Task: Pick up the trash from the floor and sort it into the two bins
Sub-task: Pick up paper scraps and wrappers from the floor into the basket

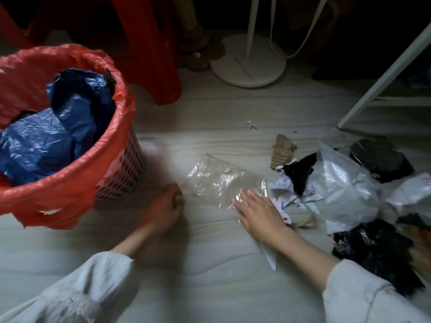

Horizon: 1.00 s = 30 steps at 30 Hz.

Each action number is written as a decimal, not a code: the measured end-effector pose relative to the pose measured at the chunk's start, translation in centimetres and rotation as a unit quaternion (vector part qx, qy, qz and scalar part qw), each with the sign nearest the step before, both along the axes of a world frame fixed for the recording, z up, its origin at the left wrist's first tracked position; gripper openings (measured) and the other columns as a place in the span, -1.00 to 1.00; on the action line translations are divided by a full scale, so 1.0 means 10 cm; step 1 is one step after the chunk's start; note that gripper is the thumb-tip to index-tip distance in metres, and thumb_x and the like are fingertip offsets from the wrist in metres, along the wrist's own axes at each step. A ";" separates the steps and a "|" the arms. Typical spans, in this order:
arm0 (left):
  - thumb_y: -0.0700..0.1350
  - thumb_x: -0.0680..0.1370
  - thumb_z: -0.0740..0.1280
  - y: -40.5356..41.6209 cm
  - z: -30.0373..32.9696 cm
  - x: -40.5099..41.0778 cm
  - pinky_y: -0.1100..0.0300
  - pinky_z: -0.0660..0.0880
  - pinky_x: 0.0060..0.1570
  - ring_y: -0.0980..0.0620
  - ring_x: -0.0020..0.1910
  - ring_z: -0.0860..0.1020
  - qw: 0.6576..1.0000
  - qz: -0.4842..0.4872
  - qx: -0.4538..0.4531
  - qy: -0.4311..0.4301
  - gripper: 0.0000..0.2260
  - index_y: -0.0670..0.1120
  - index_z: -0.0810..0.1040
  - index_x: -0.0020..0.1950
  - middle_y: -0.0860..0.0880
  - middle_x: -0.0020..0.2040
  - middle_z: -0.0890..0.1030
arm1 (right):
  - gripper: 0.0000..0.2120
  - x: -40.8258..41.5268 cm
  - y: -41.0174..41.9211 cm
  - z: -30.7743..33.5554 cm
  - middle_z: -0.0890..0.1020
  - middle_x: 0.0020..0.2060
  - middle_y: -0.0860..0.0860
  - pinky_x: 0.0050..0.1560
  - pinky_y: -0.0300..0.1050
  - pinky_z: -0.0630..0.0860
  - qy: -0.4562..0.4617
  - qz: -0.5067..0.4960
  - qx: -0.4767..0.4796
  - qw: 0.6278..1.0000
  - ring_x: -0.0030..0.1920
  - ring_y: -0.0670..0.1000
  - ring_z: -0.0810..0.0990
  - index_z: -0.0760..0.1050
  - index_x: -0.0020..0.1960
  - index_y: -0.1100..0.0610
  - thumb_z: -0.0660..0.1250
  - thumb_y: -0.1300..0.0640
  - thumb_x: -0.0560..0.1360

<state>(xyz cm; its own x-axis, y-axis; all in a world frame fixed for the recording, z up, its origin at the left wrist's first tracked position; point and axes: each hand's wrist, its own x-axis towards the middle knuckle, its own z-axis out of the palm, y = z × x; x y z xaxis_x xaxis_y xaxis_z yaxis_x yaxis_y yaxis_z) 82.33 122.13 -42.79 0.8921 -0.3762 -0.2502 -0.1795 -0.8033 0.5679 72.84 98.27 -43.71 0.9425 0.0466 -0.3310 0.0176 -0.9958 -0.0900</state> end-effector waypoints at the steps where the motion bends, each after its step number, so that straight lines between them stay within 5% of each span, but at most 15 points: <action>1: -0.20 0.53 0.28 0.06 0.03 -0.09 0.20 0.27 -0.16 -0.19 -0.01 0.51 1.000 0.003 0.006 -0.005 -0.87 -0.16 0.44 0.06 -0.14 -0.03 0.47 | -0.36 -0.14 0.02 0.01 0.66 0.06 0.13 -0.11 0.06 0.62 0.005 -0.003 -0.002 1.000 0.01 0.13 0.67 0.63 0.02 0.04 0.65 0.01 -0.05; 4: -0.19 0.52 0.27 0.09 0.11 -0.16 0.12 0.35 -0.09 -0.26 0.06 0.47 0.998 -0.045 0.027 -0.036 -0.78 -0.20 0.41 0.14 -0.23 0.05 0.46 | -0.36 -0.46 0.14 0.17 0.38 0.38 0.18 0.24 0.14 0.42 0.057 0.027 0.027 0.998 0.33 0.20 0.44 0.45 0.31 0.07 0.52 0.03 0.27; 6: -0.14 0.57 0.22 -0.04 0.24 -0.23 0.00 0.27 0.31 -0.24 0.41 0.22 0.990 -0.117 0.074 -0.029 -0.56 -0.20 0.23 0.42 -0.27 0.43 0.22 | -0.39 -0.64 0.18 0.28 0.13 0.50 0.13 0.41 0.06 0.18 0.061 0.078 0.006 0.995 0.48 0.15 0.17 0.25 0.45 0.05 0.36 0.05 0.45; 8: -0.04 0.60 0.17 -0.23 0.33 -0.37 -0.09 0.00 0.45 -0.13 0.52 -0.11 0.961 -0.227 0.158 0.004 -0.42 -0.10 -0.05 0.52 -0.12 0.54 -0.12 | -0.35 -0.77 0.15 0.32 0.45 0.34 0.12 0.18 -0.04 0.47 0.049 0.129 0.013 0.990 0.31 0.12 0.47 0.49 0.27 0.02 0.55 0.04 0.20; 10: 0.06 0.58 0.17 -0.37 0.34 -0.54 -0.13 -0.09 0.44 -0.07 0.51 -0.19 0.931 -0.296 0.216 -0.003 -0.34 -0.05 -0.15 0.53 -0.04 0.54 -0.20 | -0.35 -0.89 0.11 0.33 0.60 0.17 0.08 -0.05 -0.10 0.58 0.062 0.139 -0.003 0.988 0.13 0.08 0.62 0.59 0.12 -0.02 0.61 0.12 0.04; 13: 0.07 0.52 0.26 -0.42 0.22 -0.70 -0.14 0.07 0.38 -0.09 0.48 0.08 0.914 -0.305 0.265 -0.029 -0.32 -0.04 -0.03 0.51 -0.09 0.50 0.08 | -0.36 -0.99 0.05 0.46 0.27 0.44 0.19 0.32 0.10 0.31 0.059 0.167 0.047 0.983 0.42 0.24 0.27 0.34 0.40 0.11 0.37 0.36 0.36; 16: -0.01 0.47 0.30 -0.44 0.20 -0.75 -0.01 0.31 0.19 -0.13 0.25 0.38 0.908 -0.298 0.286 -0.070 -0.52 -0.05 0.24 0.34 -0.10 0.25 0.37 | -0.30 -1.06 -0.06 0.61 -0.08 0.53 0.11 0.45 0.03 0.06 0.110 0.154 -0.005 0.982 0.52 0.13 -0.09 0.06 0.51 0.06 0.23 0.37 0.47; 20: -0.03 0.53 0.27 -0.35 0.31 -0.64 0.06 0.40 0.08 -0.20 0.13 0.46 0.950 -0.229 0.207 0.036 -0.68 -0.16 0.39 0.21 -0.16 0.16 0.41 | -0.46 -1.10 -0.27 0.66 -0.06 0.53 0.06 0.42 -0.01 0.14 0.159 0.104 -0.048 0.981 0.53 0.08 -0.06 0.10 0.49 0.05 0.15 0.25 0.56; 23: -0.22 0.47 0.30 -0.24 0.44 -0.49 0.15 0.37 -0.03 -0.19 0.10 0.46 0.969 -0.169 0.151 0.101 -0.70 -0.17 0.40 0.19 -0.19 0.18 0.43 | -0.55 -1.14 -0.35 0.73 -0.03 0.53 0.07 0.40 -0.01 0.19 0.186 0.045 -0.056 0.980 0.52 0.08 0.00 0.16 0.46 0.05 0.12 0.13 0.58; 28: -0.20 0.49 0.30 -0.16 0.70 -0.40 0.16 0.43 -0.08 -0.18 0.08 0.52 0.982 -0.099 0.106 0.118 -0.79 -0.14 0.45 0.11 -0.19 0.12 0.56 | -0.51 -1.03 -0.21 0.87 0.10 0.52 0.03 0.43 -0.07 0.13 0.132 -0.135 0.122 0.974 0.50 0.00 0.09 0.17 0.48 0.07 0.05 -0.08 0.61; 30: -0.24 0.48 0.32 -0.13 0.79 -0.40 0.16 0.42 -0.08 -0.18 0.08 0.53 0.987 -0.105 0.069 0.104 -0.82 -0.12 0.43 0.05 -0.19 0.09 0.57 | -0.45 -0.91 -0.11 0.93 0.18 0.49 0.00 0.41 -0.10 0.14 0.069 -0.226 0.241 0.941 0.47 -0.01 0.17 0.14 0.49 0.06 0.09 -0.15 0.57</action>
